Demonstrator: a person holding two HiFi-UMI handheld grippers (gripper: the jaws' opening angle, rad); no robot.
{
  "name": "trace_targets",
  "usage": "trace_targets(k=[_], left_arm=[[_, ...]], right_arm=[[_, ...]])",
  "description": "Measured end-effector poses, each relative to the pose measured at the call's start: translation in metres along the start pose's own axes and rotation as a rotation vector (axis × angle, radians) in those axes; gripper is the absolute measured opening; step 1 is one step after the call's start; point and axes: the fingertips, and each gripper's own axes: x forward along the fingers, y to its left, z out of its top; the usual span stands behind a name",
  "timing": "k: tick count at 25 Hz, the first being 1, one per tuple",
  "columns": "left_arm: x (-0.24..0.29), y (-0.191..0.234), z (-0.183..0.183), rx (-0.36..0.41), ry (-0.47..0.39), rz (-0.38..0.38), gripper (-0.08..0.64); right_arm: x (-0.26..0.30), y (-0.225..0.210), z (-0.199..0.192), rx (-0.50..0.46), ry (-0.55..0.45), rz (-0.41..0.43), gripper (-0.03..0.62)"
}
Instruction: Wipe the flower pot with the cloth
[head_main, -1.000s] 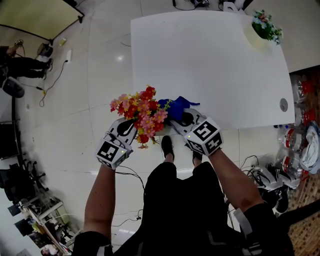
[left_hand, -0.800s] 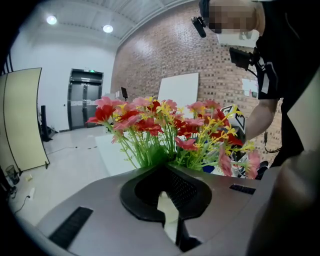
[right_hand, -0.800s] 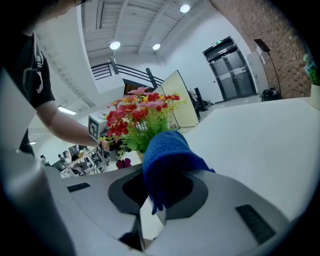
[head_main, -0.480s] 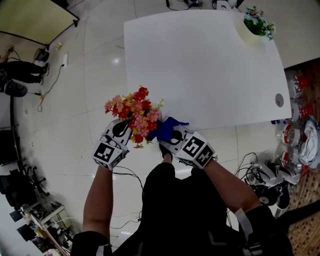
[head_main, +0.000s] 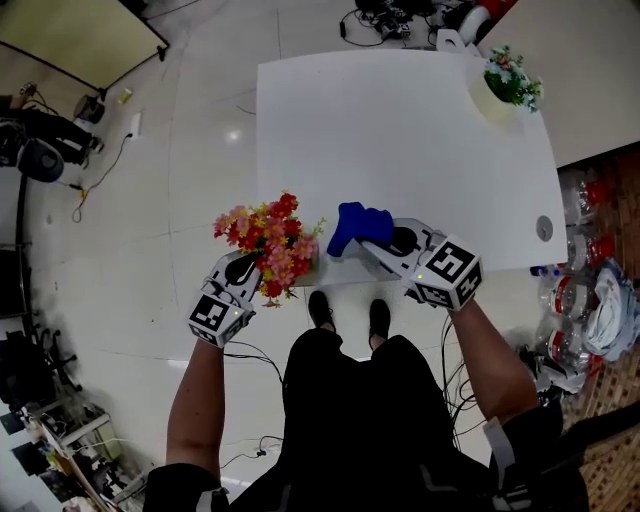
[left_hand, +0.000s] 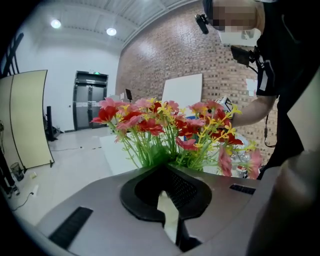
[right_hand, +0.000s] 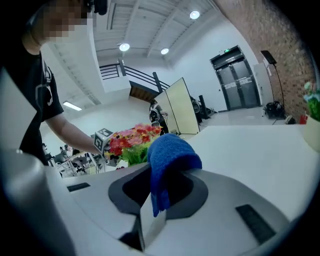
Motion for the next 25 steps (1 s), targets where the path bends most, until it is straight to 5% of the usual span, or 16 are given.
trace_targets(k=[4,13,25], left_arm=[[0.001,-0.003,0.001,0.003,0.006,0.007,-0.001],[0.002,-0.006,0.006,0.076,0.005,-0.025,-0.002],[0.005,0.0,0.01,0.134,0.082,0.001,-0.002]], right_arm=[[0.011,-0.026,0.031,-0.078,0.038,0.052,0.044],[0.104,-0.039,0.054,-0.181,0.163,0.35,0.044],[0.181,0.006,0.029,-0.413,0.415,0.932,0.044]])
